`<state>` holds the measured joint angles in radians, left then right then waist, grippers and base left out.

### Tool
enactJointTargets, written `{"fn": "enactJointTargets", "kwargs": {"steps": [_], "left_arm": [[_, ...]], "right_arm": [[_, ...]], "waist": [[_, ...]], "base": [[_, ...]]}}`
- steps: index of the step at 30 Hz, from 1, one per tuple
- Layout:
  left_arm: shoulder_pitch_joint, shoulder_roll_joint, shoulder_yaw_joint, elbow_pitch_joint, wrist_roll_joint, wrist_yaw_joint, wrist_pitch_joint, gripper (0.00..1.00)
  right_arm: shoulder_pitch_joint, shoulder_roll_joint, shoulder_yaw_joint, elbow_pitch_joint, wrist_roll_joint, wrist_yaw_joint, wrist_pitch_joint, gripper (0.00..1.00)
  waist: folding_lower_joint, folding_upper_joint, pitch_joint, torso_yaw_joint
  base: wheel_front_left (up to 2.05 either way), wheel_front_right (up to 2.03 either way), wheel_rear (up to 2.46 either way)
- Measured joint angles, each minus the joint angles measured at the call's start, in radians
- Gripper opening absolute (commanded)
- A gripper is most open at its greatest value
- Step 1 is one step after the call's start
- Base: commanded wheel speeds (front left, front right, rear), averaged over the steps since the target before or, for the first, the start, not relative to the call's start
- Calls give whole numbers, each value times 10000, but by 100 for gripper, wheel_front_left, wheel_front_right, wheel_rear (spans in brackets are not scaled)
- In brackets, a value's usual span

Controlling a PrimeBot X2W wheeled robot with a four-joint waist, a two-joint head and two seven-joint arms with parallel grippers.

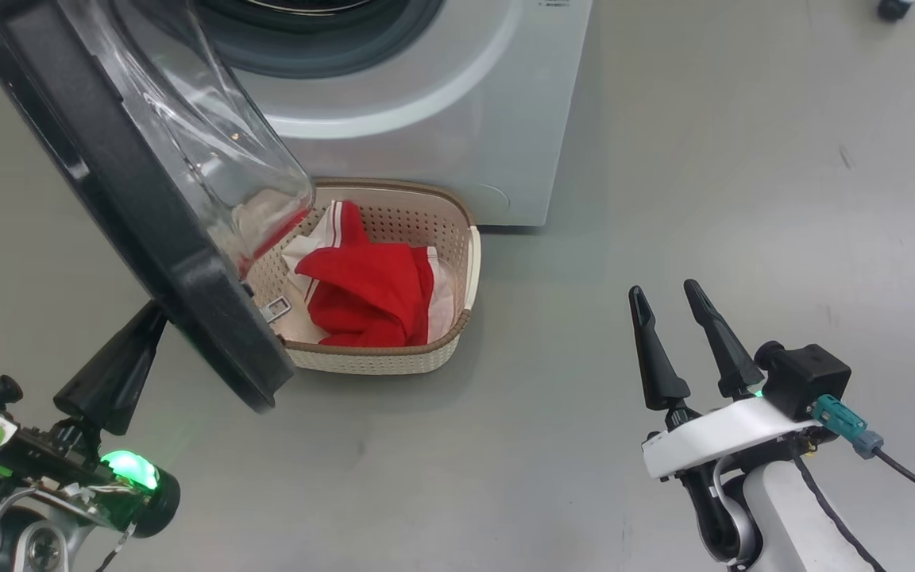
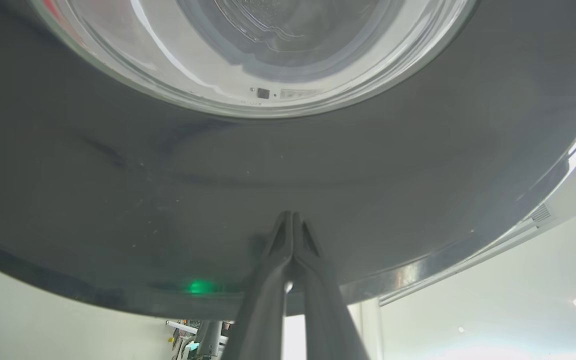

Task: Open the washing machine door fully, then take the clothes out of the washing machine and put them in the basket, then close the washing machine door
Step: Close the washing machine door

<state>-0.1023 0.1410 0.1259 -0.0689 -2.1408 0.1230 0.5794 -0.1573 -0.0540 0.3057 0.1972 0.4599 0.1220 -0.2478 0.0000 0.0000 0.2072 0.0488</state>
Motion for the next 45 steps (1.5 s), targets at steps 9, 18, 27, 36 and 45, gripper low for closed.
{"fn": "enactJointTargets", "kwargs": {"steps": [9,18,27,36,45], "left_arm": [[-100,8,-165,67,-21,10,-685,0],[-409,180,-316,583,27,12,-1429,0],[-949,297,-313,1057,17,12,-2276,0],[-1805,276,-48,1116,-142,44,-3089,0],[-2806,263,33,1306,-123,44,-3856,0]], "right_arm": [[-197,0,-56,-25,188,0,0,100],[-198,2,-52,-52,401,0,0,100],[-282,10,-19,-173,594,0,0,100],[-320,36,8,-265,872,0,0,100],[-459,56,-56,-385,1093,-4,0,100]], "waist": [[0,0,129,-1018],[0,0,266,-2119],[0,0,475,-3171],[0,0,778,-4072],[0,0,1117,-4791]], "base": [[0,0,0],[0,0,0],[0,0,0],[0,0,0],[0,0,0]]}}
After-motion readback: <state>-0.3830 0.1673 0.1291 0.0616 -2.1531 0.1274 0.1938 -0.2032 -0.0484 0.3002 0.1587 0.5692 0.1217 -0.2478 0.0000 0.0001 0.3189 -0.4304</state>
